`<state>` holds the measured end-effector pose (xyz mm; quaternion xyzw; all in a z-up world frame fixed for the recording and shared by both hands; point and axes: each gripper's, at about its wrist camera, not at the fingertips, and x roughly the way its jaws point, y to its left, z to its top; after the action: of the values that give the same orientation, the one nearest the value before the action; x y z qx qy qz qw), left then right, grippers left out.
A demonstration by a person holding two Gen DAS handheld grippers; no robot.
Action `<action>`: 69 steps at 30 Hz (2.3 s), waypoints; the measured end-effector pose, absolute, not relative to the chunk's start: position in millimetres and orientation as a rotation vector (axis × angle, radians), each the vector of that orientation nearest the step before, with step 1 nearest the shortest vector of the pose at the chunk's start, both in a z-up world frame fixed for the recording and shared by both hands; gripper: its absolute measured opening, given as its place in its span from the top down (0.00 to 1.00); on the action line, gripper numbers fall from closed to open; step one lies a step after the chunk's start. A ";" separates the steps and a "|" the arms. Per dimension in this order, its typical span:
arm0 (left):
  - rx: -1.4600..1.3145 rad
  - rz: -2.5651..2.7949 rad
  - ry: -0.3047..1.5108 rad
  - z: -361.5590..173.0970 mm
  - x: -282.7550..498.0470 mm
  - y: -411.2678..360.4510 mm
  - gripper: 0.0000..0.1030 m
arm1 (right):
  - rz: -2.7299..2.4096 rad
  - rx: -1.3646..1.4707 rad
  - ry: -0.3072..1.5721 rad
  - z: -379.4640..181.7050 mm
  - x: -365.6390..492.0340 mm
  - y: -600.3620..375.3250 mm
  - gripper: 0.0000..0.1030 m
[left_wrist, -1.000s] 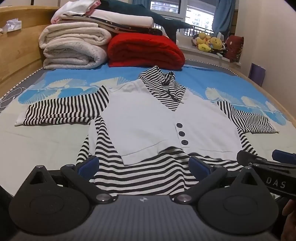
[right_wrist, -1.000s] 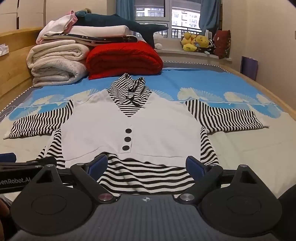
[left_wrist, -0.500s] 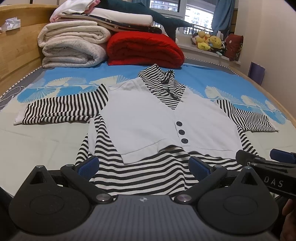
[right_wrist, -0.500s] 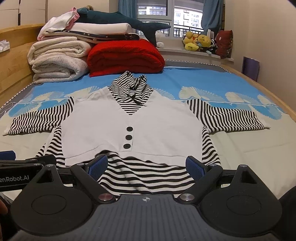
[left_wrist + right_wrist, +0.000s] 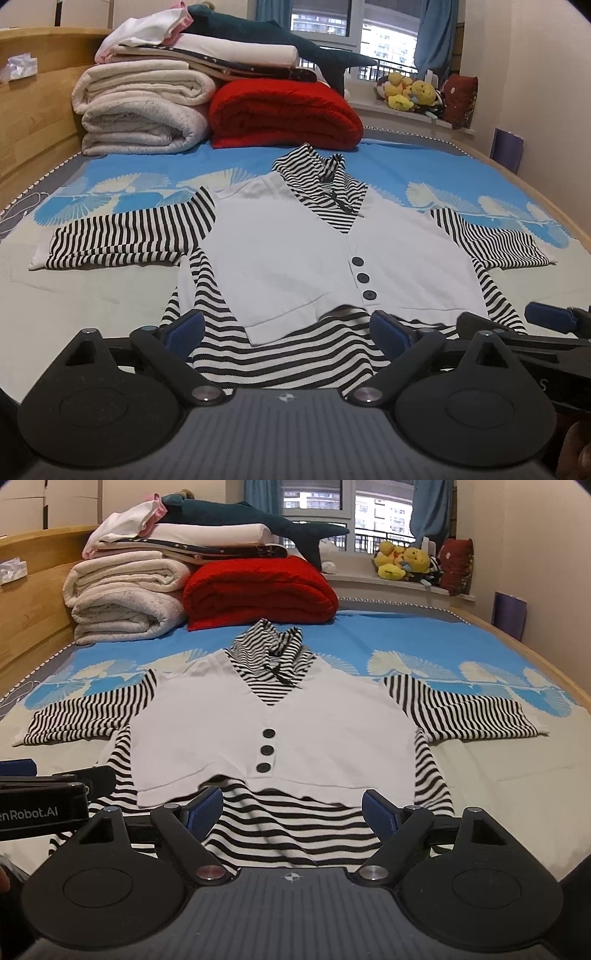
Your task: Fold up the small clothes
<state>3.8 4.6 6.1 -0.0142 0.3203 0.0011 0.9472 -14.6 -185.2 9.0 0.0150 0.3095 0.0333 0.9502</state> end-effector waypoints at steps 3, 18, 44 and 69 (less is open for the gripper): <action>-0.038 -0.004 0.697 5.3 4.4 6.1 0.11 | 0.077 0.005 0.612 10.8 -16.3 -180.6 0.19; -0.042 0.040 0.836 -45.2 55.2 14.4 0.35 | -0.106 0.038 0.715 -15.7 25.4 -213.4 0.22; -0.168 0.090 1.062 -88.6 73.0 35.2 0.61 | -0.385 0.020 0.988 -92.8 51.1 -274.7 0.68; -0.207 0.081 1.125 -90.6 81.2 35.5 0.55 | -0.166 -0.008 1.031 -96.9 45.1 -246.6 0.52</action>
<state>81.2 35.5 -90.6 -0.0979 0.5322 0.0381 0.8401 45.1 -246.6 -96.9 -0.0037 0.4925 -0.0791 0.8667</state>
